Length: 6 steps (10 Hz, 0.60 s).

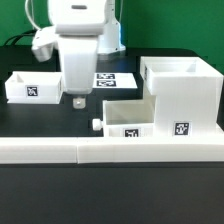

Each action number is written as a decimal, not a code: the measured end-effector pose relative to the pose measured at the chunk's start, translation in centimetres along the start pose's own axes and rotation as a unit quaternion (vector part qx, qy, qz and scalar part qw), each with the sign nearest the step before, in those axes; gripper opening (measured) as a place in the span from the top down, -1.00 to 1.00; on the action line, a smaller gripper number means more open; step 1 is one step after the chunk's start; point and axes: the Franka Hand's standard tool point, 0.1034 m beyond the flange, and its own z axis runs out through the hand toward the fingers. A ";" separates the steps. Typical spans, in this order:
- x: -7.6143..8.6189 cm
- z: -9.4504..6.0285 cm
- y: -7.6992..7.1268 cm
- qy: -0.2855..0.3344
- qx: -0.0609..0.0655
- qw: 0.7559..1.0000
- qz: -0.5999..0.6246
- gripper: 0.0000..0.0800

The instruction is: Assemble drawer

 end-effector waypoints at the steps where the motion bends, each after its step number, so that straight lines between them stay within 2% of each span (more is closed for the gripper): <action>1: -0.2 0.6 -0.3 0.016 0.004 1.000 -0.019 -0.62; 2: -0.7 1.1 -0.6 0.040 0.006 0.999 -0.021 -0.62; 4: -0.9 2.0 -0.5 0.081 0.024 0.996 -0.016 -0.62; 6: 0.3 2.5 -0.3 0.082 0.028 0.996 -0.005 -0.62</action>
Offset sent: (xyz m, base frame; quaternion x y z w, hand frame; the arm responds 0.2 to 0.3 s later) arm 0.0149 0.0224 -0.0109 0.0125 0.2010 0.0108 0.9795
